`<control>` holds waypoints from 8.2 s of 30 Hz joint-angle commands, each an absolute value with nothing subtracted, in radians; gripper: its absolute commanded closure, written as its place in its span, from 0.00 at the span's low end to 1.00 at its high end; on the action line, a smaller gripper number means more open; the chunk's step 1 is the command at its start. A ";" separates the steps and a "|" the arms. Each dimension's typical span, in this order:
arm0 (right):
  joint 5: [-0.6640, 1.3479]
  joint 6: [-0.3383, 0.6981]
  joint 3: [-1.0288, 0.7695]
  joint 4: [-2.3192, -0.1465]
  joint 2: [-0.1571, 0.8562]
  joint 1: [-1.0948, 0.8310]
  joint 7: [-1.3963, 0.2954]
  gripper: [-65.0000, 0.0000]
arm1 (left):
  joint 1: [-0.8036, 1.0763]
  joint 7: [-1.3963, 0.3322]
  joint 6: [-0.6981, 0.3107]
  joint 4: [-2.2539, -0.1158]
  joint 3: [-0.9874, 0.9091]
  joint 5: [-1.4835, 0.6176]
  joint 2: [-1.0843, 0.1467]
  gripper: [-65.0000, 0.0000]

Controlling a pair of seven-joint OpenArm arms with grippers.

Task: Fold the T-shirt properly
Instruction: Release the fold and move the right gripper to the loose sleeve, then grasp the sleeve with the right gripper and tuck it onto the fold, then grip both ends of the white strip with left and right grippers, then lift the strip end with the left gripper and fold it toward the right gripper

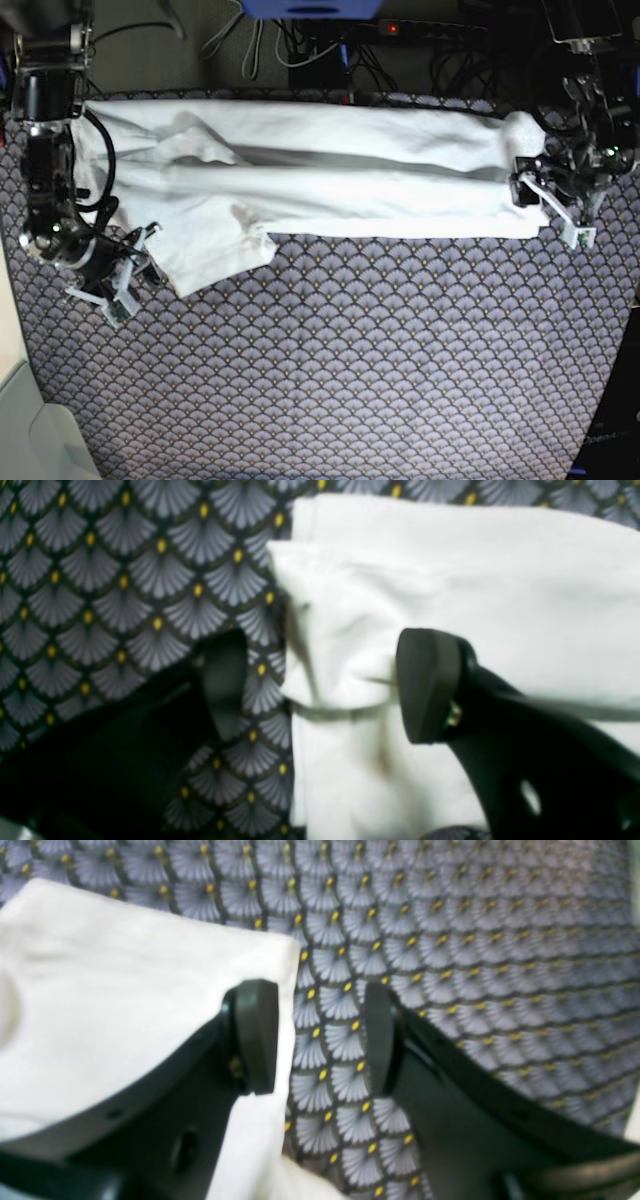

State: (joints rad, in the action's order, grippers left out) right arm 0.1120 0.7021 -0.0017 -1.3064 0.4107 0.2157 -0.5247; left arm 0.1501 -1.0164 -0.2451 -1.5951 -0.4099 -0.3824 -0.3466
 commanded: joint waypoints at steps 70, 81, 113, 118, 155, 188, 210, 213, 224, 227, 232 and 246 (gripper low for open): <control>0.122 0.698 -0.275 -1.899 0.349 -0.467 -0.453 1.00 | 0.085 -1.003 -0.246 -1.534 -0.381 -0.381 -0.364 0.29; 0.122 0.698 -0.274 -1.814 0.343 -0.458 -0.456 0.79 | 0.104 -1.003 -0.246 -1.544 -0.338 -0.386 -0.360 0.29; 0.120 0.698 -0.375 -1.959 0.269 -0.430 -0.456 0.61 | 0.125 -1.010 -0.246 -1.620 -0.346 -0.389 -0.366 0.29; 0.120 0.698 -0.309 -1.876 0.271 -0.424 -0.456 0.61 | 0.156 -1.001 -0.246 -1.613 -0.348 -0.389 -0.364 0.29; 0.120 0.698 -0.266 -1.621 0.295 -0.328 -0.449 0.62 | 0.150 -1.072 -0.246 -1.612 -0.447 -0.392 -0.337 0.29; 0.120 0.698 -0.262 -1.621 0.295 -0.328 -0.450 0.62 | 0.150 -1.055 -0.248 -1.426 -0.447 -0.392 -0.257 0.79; 0.119 0.698 -0.262 -1.621 0.295 -0.328 -0.453 0.62 | 0.128 -1.110 -0.237 -1.771 -0.447 -0.381 -0.255 0.99; 0.119 0.698 -0.262 -1.621 0.295 -0.328 -0.455 0.62 | 0.107 -1.148 -0.237 -1.804 -0.447 -0.381 -0.254 0.99; 0.119 0.698 -0.262 -1.621 0.295 -0.328 -0.455 0.62 | 0.099 -1.211 -0.231 -1.886 -0.325 -0.380 -0.108 0.99; 0.119 0.698 -0.262 -1.621 0.309 -0.328 -0.455 0.62 | 0.101 -1.207 -0.154 -1.886 -0.266 -0.381 -0.068 0.99; 0.119 0.698 -0.262 -1.621 0.309 -0.328 -0.455 0.62 | 0.084 -1.205 -0.081 -1.885 -0.145 -0.390 -0.025 0.99; 0.119 0.698 -0.263 -1.621 0.311 -0.328 -0.455 0.62 | 0.015 -1.199 -0.082 -1.748 0.097 -0.381 0.090 0.99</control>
State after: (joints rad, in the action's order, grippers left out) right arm 0.1200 0.6987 -0.2569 -1.6096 0.2970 -0.3302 -0.4522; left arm 0.0353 -1.2190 -0.0780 -1.7306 0.0914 -0.3553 0.0780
